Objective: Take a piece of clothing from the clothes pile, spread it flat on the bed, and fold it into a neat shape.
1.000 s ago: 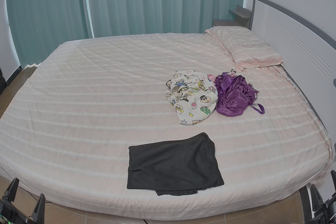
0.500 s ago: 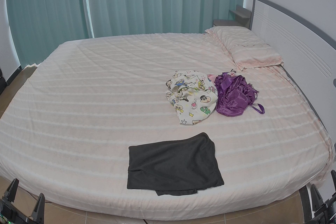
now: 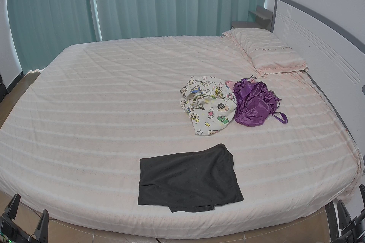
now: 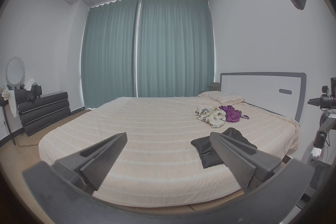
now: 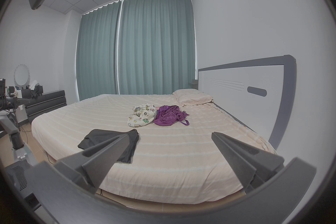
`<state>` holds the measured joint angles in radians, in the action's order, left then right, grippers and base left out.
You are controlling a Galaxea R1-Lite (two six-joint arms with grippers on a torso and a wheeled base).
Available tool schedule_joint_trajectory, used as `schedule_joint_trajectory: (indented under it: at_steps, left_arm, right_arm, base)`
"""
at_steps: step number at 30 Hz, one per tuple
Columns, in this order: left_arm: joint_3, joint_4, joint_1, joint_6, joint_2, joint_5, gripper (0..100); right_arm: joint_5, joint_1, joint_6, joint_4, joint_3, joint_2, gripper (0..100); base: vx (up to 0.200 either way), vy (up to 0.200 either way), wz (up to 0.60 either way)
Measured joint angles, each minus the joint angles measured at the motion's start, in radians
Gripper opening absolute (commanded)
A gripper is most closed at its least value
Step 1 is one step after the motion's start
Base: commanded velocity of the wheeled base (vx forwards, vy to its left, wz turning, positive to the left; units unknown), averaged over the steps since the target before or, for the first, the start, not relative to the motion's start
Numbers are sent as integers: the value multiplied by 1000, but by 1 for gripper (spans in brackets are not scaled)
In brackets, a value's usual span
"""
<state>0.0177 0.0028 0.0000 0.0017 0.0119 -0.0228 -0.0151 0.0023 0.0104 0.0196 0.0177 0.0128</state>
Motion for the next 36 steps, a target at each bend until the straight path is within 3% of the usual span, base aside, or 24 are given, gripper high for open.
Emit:
schedule_joint_trajectory:
  at_steps: [36]
  left_arm:
    - [0, 0, 0, 0, 3, 0, 100]
  right_arm:
    - [0, 0, -12, 0, 0, 2, 100]
  base:
    - [0, 0, 0]
